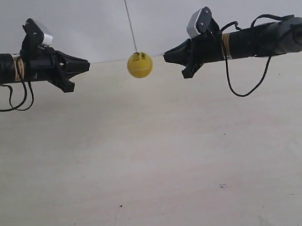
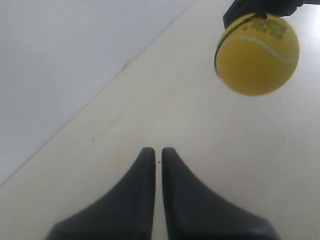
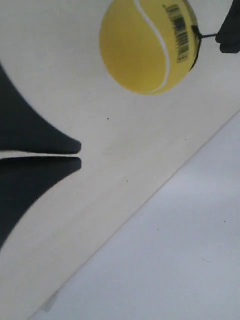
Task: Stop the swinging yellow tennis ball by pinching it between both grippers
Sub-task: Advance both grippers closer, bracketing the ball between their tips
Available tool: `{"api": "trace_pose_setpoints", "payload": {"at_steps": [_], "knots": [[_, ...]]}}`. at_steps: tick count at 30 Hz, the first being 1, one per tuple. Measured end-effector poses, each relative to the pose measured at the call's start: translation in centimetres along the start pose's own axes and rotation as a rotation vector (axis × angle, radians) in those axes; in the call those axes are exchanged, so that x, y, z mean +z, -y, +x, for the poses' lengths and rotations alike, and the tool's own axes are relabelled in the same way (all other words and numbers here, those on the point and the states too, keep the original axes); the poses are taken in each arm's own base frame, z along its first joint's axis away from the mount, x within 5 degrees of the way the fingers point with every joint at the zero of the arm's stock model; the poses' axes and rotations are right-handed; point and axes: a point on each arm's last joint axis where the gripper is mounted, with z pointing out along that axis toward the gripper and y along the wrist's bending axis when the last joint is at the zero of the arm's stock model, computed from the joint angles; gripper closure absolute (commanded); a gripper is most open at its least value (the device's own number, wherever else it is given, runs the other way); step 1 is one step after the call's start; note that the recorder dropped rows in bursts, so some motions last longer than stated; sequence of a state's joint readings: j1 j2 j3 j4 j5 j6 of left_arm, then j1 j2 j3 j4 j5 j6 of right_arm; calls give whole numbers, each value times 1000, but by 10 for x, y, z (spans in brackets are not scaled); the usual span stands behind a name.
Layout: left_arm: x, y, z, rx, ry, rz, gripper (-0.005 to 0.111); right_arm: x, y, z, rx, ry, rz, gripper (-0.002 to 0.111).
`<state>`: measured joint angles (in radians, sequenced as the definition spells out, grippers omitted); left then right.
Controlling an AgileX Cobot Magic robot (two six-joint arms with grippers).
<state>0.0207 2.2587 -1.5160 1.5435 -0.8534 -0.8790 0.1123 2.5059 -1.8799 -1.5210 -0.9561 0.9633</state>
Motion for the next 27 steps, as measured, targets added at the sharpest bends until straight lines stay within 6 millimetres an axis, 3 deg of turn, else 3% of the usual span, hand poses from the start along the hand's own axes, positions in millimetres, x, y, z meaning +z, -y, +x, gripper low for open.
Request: {"api": "trace_pose_setpoints", "payload": {"at_steps": [16, 27], "knots": [[12, 4, 10, -36, 42, 134, 102, 17, -21, -8, -7, 25, -105, 108], [11, 5, 7, -34, 63, 156, 102, 17, -21, -8, -8, 22, -102, 108]]}}
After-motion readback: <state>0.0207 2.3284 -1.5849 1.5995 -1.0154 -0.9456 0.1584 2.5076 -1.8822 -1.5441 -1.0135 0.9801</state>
